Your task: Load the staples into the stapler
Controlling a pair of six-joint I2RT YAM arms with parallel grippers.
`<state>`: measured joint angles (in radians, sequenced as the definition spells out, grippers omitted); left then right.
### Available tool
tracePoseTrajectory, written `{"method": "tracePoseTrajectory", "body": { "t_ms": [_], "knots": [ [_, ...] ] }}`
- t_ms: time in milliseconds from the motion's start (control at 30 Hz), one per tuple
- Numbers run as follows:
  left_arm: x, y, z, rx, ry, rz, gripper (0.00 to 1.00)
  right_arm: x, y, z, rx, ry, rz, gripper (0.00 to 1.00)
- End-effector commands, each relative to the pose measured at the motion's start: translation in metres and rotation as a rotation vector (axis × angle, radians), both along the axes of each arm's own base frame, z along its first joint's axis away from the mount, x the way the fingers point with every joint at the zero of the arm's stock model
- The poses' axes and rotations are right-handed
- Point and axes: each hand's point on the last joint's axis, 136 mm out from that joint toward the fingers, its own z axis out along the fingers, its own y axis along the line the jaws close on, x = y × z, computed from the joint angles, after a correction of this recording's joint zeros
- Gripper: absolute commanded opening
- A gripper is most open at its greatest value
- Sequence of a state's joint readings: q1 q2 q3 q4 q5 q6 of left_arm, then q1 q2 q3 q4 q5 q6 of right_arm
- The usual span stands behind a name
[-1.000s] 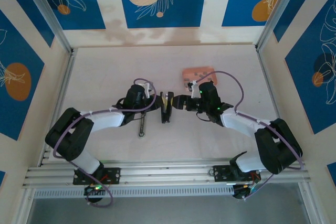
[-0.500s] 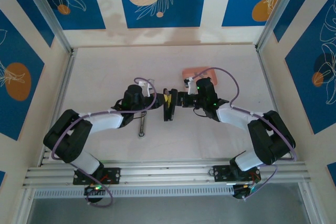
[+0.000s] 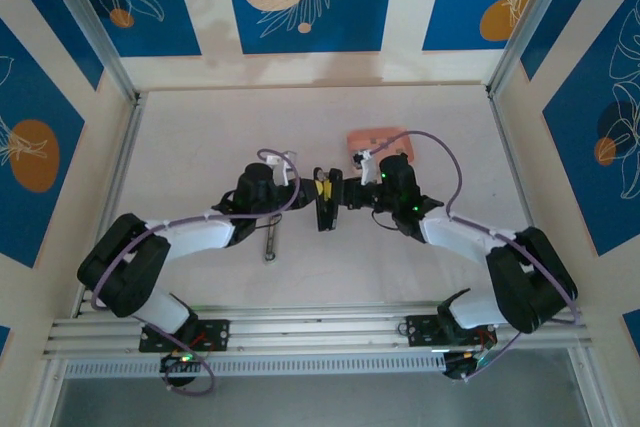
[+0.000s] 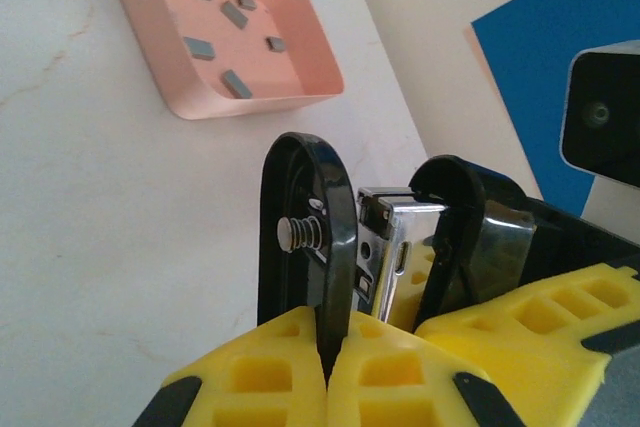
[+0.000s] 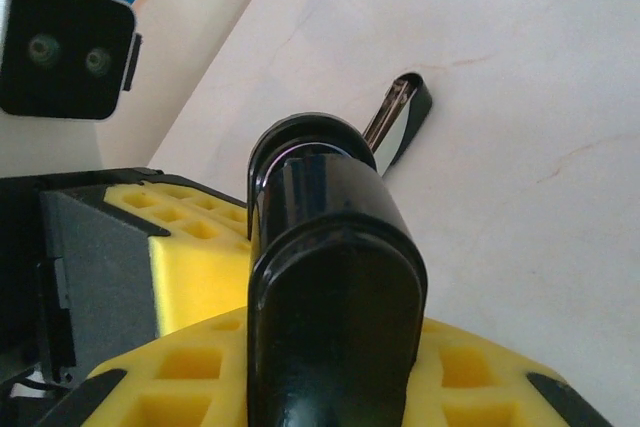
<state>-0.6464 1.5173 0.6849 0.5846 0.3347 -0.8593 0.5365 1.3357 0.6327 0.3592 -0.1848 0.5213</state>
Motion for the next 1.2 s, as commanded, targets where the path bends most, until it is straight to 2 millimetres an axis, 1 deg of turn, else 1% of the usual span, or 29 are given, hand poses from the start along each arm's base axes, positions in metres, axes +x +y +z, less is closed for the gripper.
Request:
{"method": "tracePoseTrajectory", "body": {
  "t_ms": [0, 167, 267, 400, 533, 767, 833, 967, 1033, 1100, 1167],
  "knots": [
    [0.017, 0.018, -0.020, 0.009, 0.092, 0.128, 0.00, -0.008, 0.003, 0.048, -0.001, -0.301, 0.054, 0.04],
    [0.019, 0.015, -0.031, -0.013, 0.135, 0.138, 0.00, -0.014, 0.000, 0.064, 0.011, -0.383, 0.048, 0.00],
    [0.019, 0.014, -0.034, -0.015, 0.143, 0.135, 0.00, -0.018, 0.003, 0.067, 0.000, -0.423, 0.071, 0.00],
    [0.018, 0.017, -0.041, 0.006, 0.160, 0.146, 0.00, -0.027, 0.011, 0.070, -0.015, -0.484, 0.113, 0.00],
    [0.017, 0.021, -0.047, 0.024, 0.163, 0.159, 0.00, -0.033, 0.015, 0.075, -0.018, -0.531, 0.115, 0.00],
    [0.016, 0.031, -0.057, 0.055, 0.173, 0.187, 0.00, -0.039, 0.007, 0.086, -0.013, -0.592, 0.082, 0.00],
    [0.016, 0.031, -0.058, 0.051, 0.176, 0.187, 0.00, -0.040, 0.007, 0.084, -0.025, -0.588, 0.085, 0.00],
    [0.017, 0.024, -0.049, 0.023, 0.161, 0.158, 0.00, -0.036, 0.007, 0.070, -0.063, -0.542, 0.090, 0.00],
    [0.017, 0.023, -0.047, 0.019, 0.159, 0.157, 0.00, -0.037, 0.007, 0.068, -0.058, -0.541, 0.089, 0.00],
    [0.018, 0.023, -0.048, 0.025, 0.163, 0.157, 0.00, -0.039, 0.007, 0.073, -0.041, -0.560, 0.088, 0.00],
    [0.017, 0.023, -0.051, 0.040, 0.173, 0.149, 0.01, -0.041, 0.005, 0.083, -0.021, -0.596, 0.082, 0.00]
  ]
}}
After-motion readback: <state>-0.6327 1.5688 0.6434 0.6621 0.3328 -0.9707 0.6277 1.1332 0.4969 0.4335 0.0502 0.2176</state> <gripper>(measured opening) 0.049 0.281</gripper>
